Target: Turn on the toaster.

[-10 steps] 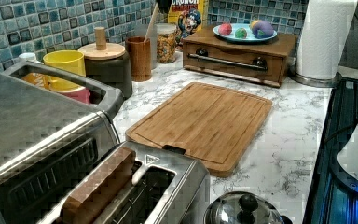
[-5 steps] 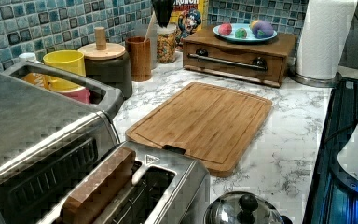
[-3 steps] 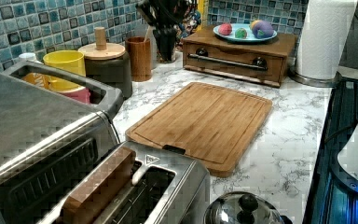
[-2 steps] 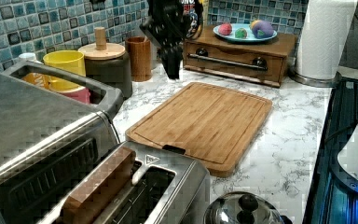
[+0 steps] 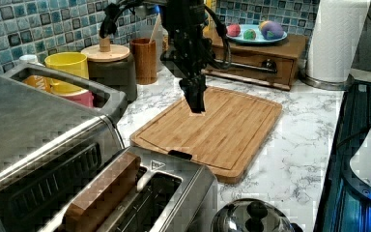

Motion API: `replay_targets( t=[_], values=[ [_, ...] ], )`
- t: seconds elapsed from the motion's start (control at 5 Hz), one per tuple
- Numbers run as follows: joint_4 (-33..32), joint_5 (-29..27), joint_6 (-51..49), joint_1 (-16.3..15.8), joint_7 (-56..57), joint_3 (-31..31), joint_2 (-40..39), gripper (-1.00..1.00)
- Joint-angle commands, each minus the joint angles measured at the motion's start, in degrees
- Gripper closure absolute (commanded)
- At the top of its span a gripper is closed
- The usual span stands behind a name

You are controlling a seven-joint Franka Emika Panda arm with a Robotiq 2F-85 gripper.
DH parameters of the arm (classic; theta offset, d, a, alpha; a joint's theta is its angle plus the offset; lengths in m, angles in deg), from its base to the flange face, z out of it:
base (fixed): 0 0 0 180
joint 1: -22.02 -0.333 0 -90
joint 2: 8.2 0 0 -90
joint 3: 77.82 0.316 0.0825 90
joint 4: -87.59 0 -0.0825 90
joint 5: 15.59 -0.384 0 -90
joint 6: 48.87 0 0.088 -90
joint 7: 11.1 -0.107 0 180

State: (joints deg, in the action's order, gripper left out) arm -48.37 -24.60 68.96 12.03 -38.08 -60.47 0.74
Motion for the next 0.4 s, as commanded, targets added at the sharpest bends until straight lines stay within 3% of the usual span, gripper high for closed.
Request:
replay_targets(
  t=[0.2,0.4],
  values=[
    [-4.6,-9.9,2.2,-3.7,11.8,1.0,9.1,1.00],
    [-4.4,-13.3,4.1,-5.4,12.8,2.1,9.4,1.00]
  ],
)
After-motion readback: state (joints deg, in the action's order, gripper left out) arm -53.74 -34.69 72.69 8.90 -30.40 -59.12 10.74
